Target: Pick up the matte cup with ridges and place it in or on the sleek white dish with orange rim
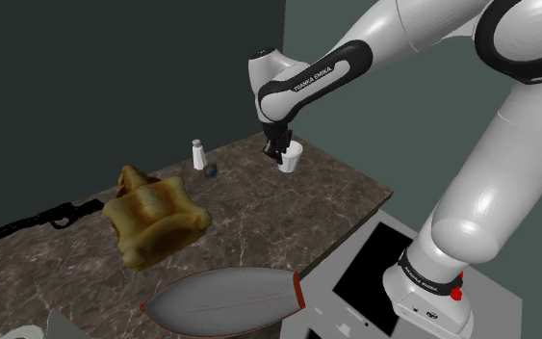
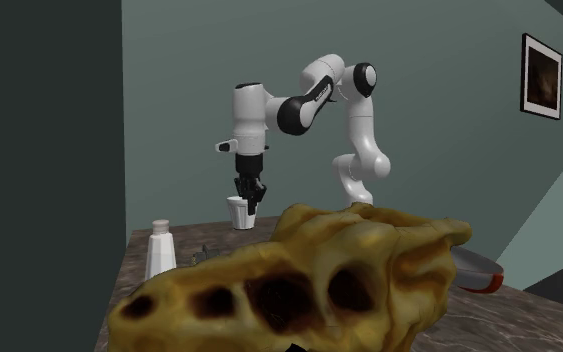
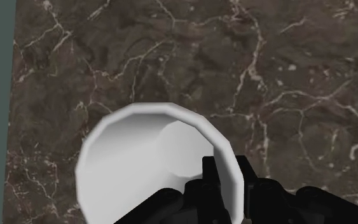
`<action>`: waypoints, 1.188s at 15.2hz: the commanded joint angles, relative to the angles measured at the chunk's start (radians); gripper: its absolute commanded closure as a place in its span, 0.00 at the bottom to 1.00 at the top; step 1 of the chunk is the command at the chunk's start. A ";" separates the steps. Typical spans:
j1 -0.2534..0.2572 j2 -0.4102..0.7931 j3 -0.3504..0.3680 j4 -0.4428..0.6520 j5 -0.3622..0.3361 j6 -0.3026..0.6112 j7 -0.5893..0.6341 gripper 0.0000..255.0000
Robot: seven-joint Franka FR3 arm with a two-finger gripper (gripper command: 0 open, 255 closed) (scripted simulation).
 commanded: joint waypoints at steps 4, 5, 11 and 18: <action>0.000 -0.034 0.000 0.030 0.011 -0.063 -0.017 1.00; 0.000 -0.040 0.000 0.037 0.013 -0.076 -0.019 1.00; 0.001 -0.071 0.001 0.085 0.023 -0.153 -0.036 1.00; 0.002 -0.098 0.001 0.151 0.032 -0.243 -0.053 1.00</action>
